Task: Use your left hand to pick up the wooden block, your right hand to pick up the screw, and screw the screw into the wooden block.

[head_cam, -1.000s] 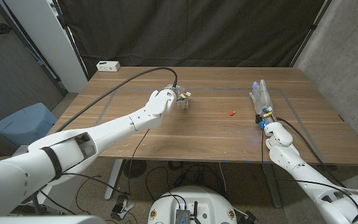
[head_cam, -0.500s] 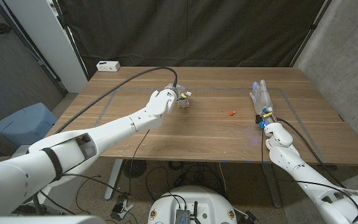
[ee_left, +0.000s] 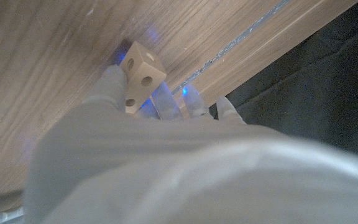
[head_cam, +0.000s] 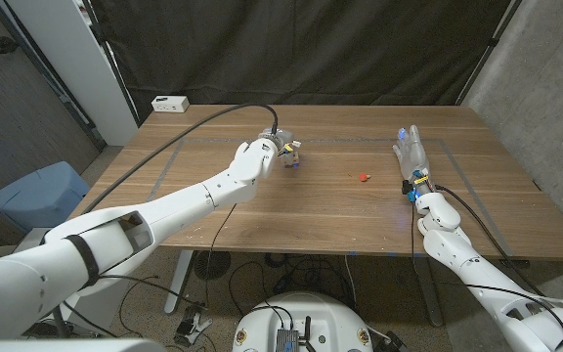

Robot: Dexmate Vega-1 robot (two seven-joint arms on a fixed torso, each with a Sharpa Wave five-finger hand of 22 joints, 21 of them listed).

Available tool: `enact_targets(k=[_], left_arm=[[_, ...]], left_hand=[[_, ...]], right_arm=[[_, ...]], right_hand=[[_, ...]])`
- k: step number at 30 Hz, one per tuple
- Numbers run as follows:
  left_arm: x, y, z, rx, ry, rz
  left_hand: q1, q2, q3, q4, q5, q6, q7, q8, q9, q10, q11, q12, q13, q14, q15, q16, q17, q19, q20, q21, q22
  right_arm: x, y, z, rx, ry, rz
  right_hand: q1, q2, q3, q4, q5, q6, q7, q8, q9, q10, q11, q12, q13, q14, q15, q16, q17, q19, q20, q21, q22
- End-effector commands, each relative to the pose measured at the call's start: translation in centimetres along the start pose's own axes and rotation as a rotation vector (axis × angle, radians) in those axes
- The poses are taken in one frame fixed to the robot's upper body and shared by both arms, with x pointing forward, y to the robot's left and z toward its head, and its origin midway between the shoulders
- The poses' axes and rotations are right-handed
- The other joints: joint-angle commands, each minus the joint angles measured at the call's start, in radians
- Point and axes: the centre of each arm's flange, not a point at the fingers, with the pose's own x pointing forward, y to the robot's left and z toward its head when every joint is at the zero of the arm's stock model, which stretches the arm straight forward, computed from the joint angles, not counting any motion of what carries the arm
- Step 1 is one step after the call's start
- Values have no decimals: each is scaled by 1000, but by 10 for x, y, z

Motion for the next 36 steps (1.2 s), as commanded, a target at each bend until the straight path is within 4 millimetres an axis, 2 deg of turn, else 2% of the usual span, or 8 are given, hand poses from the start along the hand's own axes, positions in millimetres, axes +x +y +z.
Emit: enact_targets(k=[1, 22, 36], left_arm=[[-2, 6, -1, -66, 9, 55], [4, 13, -7, -265, 21, 101], [7, 15, -9, -376, 17, 99]], left_hand=[[4, 9, -6, 0, 6, 21, 0, 4, 3, 11, -1, -8, 3, 9, -64, 0, 4, 9, 2, -3, 1], [4, 14, -21, 0, 11, 29, -1, -5, 2, 7, 0, -48, -2, 5, -71, -4, 4, 11, 2, -4, 1], [5, 20, -37, 0, 15, 36, 0, -14, 0, 54, 0, -110, -59, 6, -82, -6, 1, 20, 2, -4, 0]], right_arm=[[0, 1, 1, -6, 5, 2], [2, 3, 3, -12, -1, -4], [1, 3, 4, -11, -2, -6]], right_hand=[[1, -4, -2, -4, 7, 4, -9, 3, 4, 1, -6, 7, 2, -2, 0, 8, 3, 0, -17, 2, 3], [0, -4, -3, -5, 8, 3, -9, 2, 4, 0, -8, 7, 3, -2, 0, 8, 3, 0, -17, 2, 3], [0, -4, -4, -5, 9, 3, -10, 2, 4, 0, -6, 7, 3, -1, 0, 9, 3, 1, -17, 2, 3]])
